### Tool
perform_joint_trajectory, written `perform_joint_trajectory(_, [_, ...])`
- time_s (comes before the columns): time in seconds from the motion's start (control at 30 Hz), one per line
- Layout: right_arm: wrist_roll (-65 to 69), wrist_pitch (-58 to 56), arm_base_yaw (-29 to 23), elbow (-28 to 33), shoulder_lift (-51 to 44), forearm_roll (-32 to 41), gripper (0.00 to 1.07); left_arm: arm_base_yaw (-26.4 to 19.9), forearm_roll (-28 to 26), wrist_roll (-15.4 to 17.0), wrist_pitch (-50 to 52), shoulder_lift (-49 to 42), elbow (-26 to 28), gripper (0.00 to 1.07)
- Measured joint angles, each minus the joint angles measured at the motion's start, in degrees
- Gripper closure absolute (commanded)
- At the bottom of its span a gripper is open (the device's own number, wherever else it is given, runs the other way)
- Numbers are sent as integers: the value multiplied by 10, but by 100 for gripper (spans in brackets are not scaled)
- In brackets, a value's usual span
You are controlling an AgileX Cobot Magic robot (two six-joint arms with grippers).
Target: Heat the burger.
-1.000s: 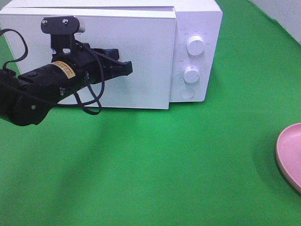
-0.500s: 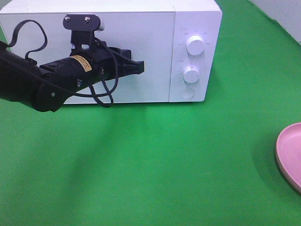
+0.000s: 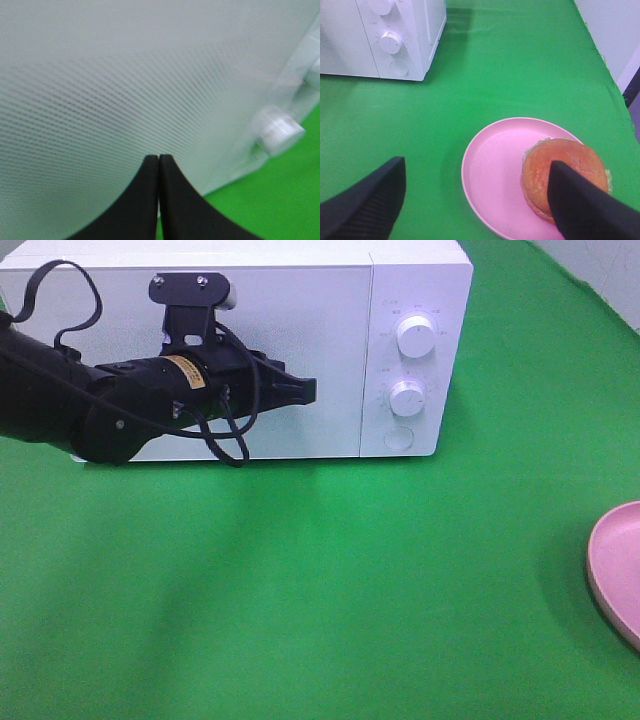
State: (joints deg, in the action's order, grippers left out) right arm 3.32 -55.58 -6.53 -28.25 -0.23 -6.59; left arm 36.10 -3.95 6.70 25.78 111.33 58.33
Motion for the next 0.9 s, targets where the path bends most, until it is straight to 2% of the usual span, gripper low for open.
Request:
perform_joint_trajectory(0.03, [0,0,0,0,0,0,32,0,0,0,0,0,0,98])
perform_joint_trajectory(0.07, [0,0,0,0,0,0,32,15,0,0,-39,-9,1,85])
perform_joint_trajectory(0.1, [0,0,0,0,0,0,32,27,0,1,-81,-16,1,62])
perform_joint_trajectory(0.13, [0,0,0,0,0,0,32,27,0,1,-81,-16,1,62])
perform_joint_trajectory(0.17, [0,0,0,0,0,0,32,40,0,1,-122,-23,1,34])
perform_joint_trajectory(0.2, [0,0,0,0,0,0,32,40,0,1,-122,-23,1,34])
perform_joint_trajectory(0.23, [0,0,0,0,0,0,32,45,0,1,-142,-27,1,24])
perform_joint_trajectory(0.27, [0,0,0,0,0,0,32,45,0,1,-142,-27,1,24])
perform_joint_trajectory(0.3, [0,0,0,0,0,0,32,55,0,1,-189,-38,1,6])
perform_joint_trajectory(0.33, [0,0,0,0,0,0,32,64,0,1,-238,-52,1,5])
perform_joint_trajectory(0.43, [0,0,0,0,0,0,32,70,0,1,-283,-66,1,6])
perform_joint_trajectory(0.47, [0,0,0,0,0,0,32,76,0,1,-329,-83,1,6])
perform_joint_trajectory(0.53, [0,0,0,0,0,0,32,78,0,1,-355,-92,1,6])
perform_joint_trajectory(0.63, [0,0,0,0,0,0,32,78,0,1,-462,-128,1,6])
perform_joint_trajectory(0.73, [0,0,0,0,0,0,32,78,0,1,-490,-139,1,6])
perform_joint_trajectory(0.8, [0,0,0,0,0,0,32,78,2,1,-594,-180,1,6])
perform_joint_trajectory(0.9, [0,0,0,0,0,0,32,78,9,1,-639,-197,1,6])
